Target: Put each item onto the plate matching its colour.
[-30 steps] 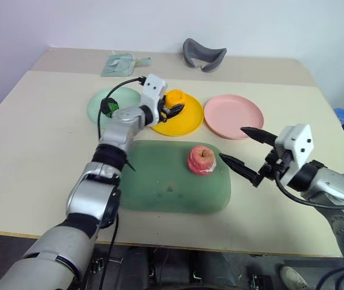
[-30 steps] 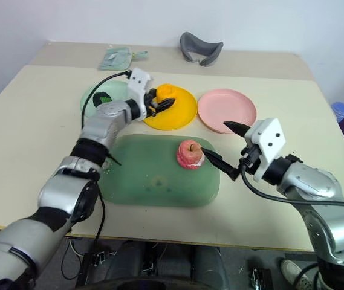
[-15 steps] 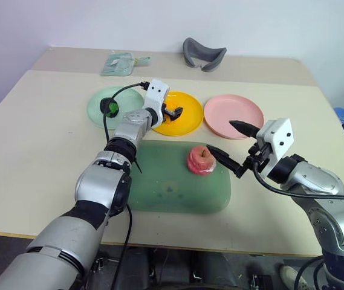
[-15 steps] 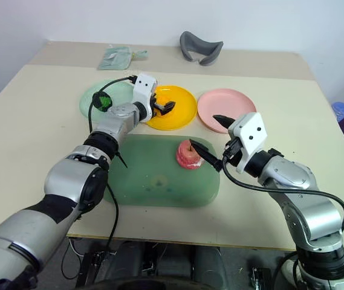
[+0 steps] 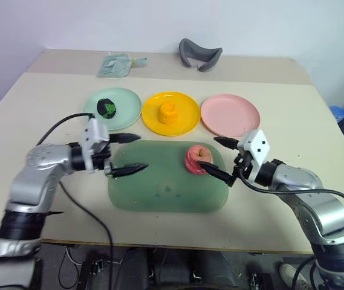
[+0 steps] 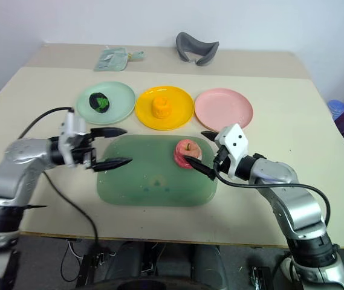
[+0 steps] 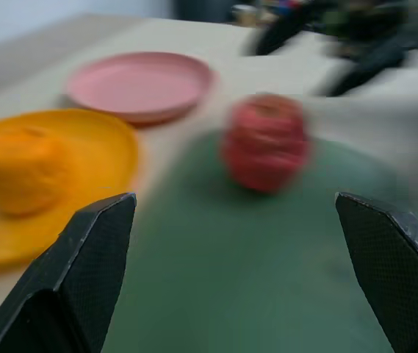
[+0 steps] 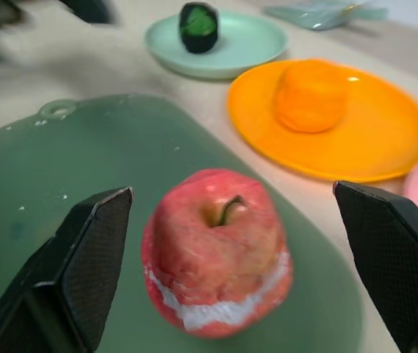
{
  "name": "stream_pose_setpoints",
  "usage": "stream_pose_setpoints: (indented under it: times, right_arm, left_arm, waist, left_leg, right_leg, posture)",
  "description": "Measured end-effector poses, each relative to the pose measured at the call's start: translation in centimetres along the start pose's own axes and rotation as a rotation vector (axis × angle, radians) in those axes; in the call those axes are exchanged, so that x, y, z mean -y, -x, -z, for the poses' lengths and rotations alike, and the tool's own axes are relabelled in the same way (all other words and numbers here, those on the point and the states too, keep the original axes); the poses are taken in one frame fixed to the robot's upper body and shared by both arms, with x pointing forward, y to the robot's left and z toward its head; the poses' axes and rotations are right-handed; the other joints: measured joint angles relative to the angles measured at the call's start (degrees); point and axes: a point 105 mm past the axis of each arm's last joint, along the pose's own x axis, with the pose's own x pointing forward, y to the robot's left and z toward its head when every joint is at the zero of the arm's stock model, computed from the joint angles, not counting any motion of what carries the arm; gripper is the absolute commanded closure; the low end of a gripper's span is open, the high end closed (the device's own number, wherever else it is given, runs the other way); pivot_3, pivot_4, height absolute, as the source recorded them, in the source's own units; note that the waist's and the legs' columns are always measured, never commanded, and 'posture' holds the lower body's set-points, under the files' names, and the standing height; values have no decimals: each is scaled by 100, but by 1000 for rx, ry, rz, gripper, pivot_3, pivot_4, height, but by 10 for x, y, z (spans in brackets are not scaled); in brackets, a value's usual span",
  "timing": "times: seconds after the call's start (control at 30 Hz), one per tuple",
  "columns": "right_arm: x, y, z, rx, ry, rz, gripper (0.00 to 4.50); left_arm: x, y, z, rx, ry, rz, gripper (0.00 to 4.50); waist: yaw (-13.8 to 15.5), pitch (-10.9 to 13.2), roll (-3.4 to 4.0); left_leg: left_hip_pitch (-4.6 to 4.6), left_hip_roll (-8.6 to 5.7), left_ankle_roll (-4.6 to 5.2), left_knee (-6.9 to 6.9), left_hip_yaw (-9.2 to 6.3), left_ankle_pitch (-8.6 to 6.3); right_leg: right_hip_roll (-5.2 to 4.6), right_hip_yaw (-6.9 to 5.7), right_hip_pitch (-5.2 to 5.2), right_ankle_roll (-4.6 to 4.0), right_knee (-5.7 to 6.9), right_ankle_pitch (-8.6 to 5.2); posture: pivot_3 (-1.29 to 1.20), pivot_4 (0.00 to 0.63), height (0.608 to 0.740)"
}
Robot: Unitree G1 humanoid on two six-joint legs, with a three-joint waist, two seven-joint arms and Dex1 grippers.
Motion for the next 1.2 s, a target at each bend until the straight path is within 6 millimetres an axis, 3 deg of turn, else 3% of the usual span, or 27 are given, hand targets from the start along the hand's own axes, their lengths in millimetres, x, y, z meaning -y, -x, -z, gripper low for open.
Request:
stream_pose_setpoints:
  times: [0.23, 0.57, 0.67, 0.73, 0.93, 1.1, 1.2]
  right_arm:
    - [5, -11, 10, -12, -6, -61, 0]
    - [8, -20, 23, -26, -9, -94, 0]
    - [7, -23, 27, -24, -32, -107, 783]
    - [6, -25, 27, -17, -41, -110, 1637]
    - [13, -30, 14, 45, -56, -68, 1755]
    - [51, -40, -21, 163, -71, 56, 1755]
    - [100, -46, -33, 169, -43, 229, 1755]
  left_arm:
    - [27, 13, -1, -44, 28, 103, 72]
    - [34, 15, -3, -52, 29, 106, 72]
    - [33, 16, -3, -54, 27, 93, 0]
    - [32, 16, -3, -54, 27, 85, 0]
    - [28, 16, 1, -60, 39, 22, 0]
    - [10, 9, 2, -26, 27, -149, 0]
    - [-1, 0, 2, -3, 12, -257, 0]
  waist:
    - [24, 1, 2]
    - [15, 3, 5]
    - [11, 3, 5]
    - [7, 3, 5]
    - [-2, 4, 7]
    - [-13, 7, 12]
    - [-36, 7, 14]
  left_leg:
    - [0, 0, 2, 0, 3, -1]
    - [-1, 0, 2, -2, 4, -1]
    - [-1, 0, 2, -2, 4, -1]
    - [-1, 0, 2, -2, 4, -1]
    - [-1, 1, 2, -3, 4, -2]
    - [-1, 1, 2, -3, 6, -1]
    - [-2, 0, 3, -2, 9, -1]
  right_leg:
    - [2, 2, -4, -1, 0, 0]
    - [2, 2, -6, -1, 0, 0]
    - [3, 2, -6, -1, 0, 0]
    - [2, 3, -7, -1, 0, 0]
    - [2, 3, -8, -1, 0, 0]
    - [3, 4, -9, -2, 2, 1]
    - [2, 5, -8, -2, 1, 1]
  posture:
    - [0, 150, 740]
    - [0, 150, 740]
    - [0, 150, 740]
    - [0, 150, 740]
    - [0, 150, 740]
    - [0, 150, 740]
    - [0, 150, 740]
